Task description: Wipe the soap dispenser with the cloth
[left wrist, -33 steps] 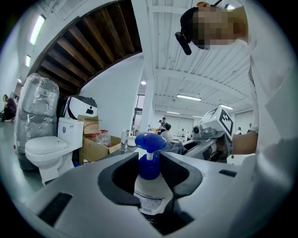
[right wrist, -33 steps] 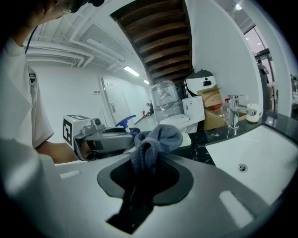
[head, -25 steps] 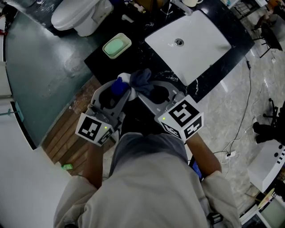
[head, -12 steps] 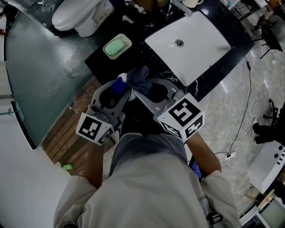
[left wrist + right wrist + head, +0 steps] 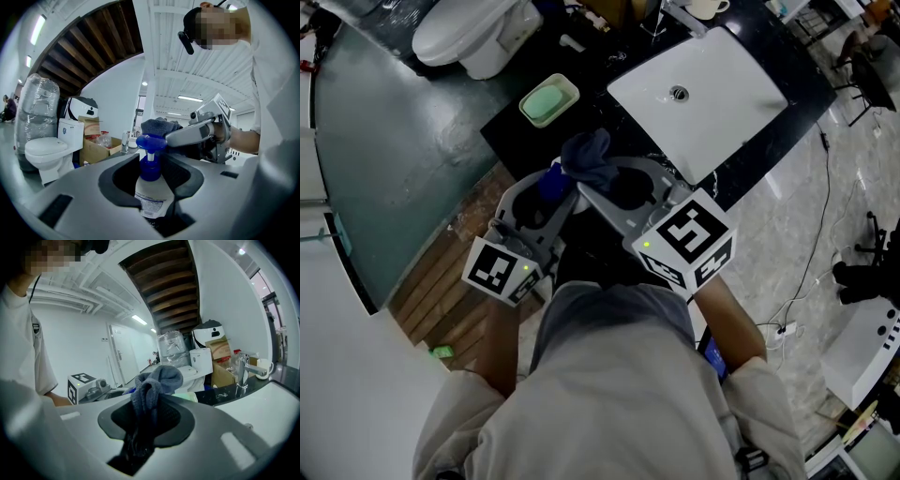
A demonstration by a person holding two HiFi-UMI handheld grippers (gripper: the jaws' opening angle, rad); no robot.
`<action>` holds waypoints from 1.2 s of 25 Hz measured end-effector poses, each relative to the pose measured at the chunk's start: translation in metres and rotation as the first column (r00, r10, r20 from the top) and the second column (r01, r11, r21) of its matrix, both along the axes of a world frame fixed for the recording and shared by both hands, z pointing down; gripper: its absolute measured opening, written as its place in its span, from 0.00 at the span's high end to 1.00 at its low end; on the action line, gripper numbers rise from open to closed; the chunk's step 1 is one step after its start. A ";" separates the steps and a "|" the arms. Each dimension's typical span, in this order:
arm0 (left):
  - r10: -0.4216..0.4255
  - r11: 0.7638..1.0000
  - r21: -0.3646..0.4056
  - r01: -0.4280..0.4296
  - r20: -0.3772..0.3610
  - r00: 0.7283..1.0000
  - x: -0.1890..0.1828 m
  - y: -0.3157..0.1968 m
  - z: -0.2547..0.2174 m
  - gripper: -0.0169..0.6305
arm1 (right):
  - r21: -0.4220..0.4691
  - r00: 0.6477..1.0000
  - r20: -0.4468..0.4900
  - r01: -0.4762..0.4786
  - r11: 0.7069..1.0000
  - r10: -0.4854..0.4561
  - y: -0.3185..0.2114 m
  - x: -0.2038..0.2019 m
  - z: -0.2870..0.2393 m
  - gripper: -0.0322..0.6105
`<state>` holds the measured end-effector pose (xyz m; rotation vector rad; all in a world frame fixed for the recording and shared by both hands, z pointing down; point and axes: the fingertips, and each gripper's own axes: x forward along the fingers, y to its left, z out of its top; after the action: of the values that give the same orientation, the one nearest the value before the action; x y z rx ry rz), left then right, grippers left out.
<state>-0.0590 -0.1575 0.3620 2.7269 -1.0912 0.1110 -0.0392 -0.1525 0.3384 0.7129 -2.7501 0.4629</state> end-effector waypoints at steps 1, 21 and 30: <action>0.000 1.000 0.000 0.000 0.002 1.000 0.000 0.000 0.000 0.76 | 0.004 1.000 0.003 0.001 1.000 -0.001 -0.002 -0.001 -0.002 0.83; 0.013 1.000 0.007 -0.013 0.002 1.000 0.004 -0.001 -0.001 0.76 | 0.089 0.998 -0.069 0.011 0.996 -0.004 -0.024 -0.016 0.006 0.83; 0.024 1.000 0.008 -0.024 -0.005 1.000 0.008 -0.003 -0.001 0.76 | 0.019 0.999 -0.038 0.009 1.000 -0.008 -0.030 -0.006 0.018 0.83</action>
<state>-0.0505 -0.1600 0.3610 2.7467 -1.0604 0.1037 -0.0453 -0.1828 0.3568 0.7067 -2.7247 0.4182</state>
